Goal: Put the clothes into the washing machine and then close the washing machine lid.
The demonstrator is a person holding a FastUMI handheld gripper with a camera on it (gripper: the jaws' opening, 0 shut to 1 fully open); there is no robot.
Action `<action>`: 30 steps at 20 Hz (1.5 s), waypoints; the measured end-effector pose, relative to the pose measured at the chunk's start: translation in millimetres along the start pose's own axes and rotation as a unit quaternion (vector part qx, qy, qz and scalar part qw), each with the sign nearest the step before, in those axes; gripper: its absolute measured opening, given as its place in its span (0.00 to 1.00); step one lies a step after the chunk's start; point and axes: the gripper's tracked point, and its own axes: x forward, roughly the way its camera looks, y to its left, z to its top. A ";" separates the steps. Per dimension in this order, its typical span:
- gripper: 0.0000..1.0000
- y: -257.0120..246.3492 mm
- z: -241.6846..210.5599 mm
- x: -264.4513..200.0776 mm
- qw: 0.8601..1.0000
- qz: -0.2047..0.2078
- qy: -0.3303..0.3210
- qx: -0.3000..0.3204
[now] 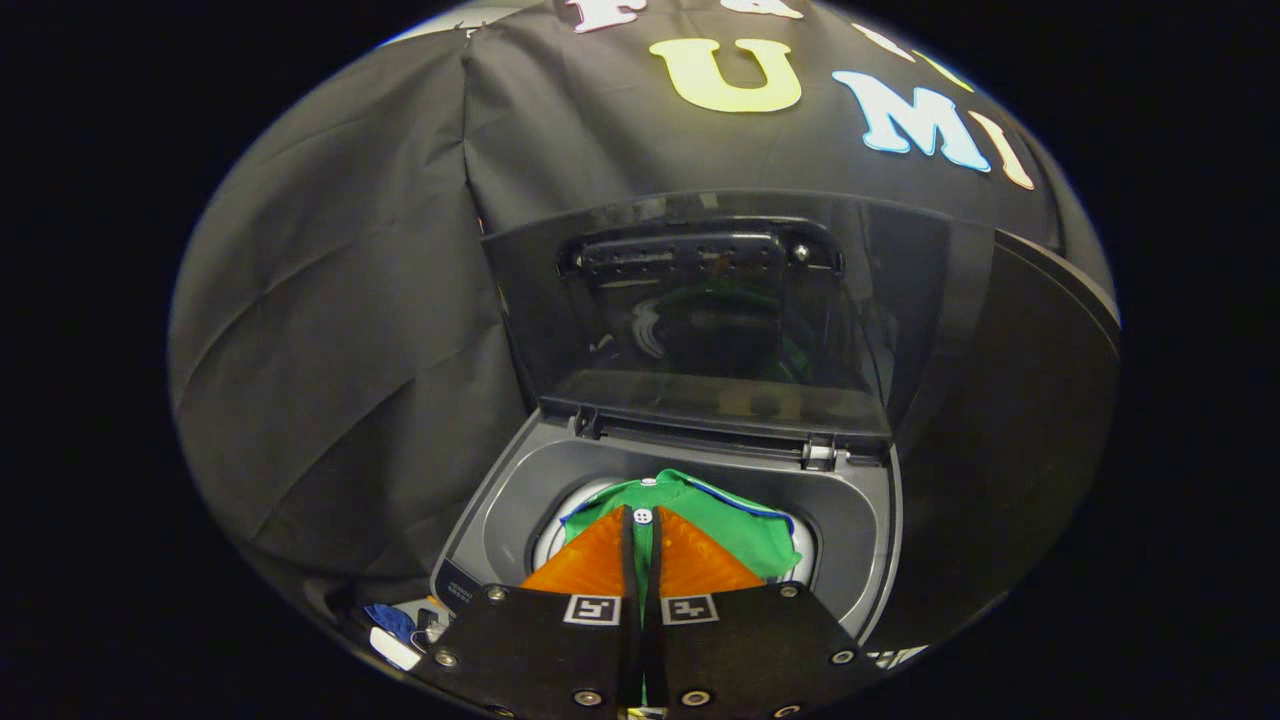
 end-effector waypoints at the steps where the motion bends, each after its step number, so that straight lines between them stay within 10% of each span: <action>1: 0.03 -2.8 -1.9 1.3 1.000 -0.004 0.005 0.006; 5: 0.20 -4.5 -7.3 -3.2 0.999 0.004 0.022 0.038; 9: 0.97 -7.0 -5.8 -7.4 0.999 -0.005 0.011 0.034; 30: 0.95 13.9 97.9 -96.4 0.977 -0.037 -0.208 -0.011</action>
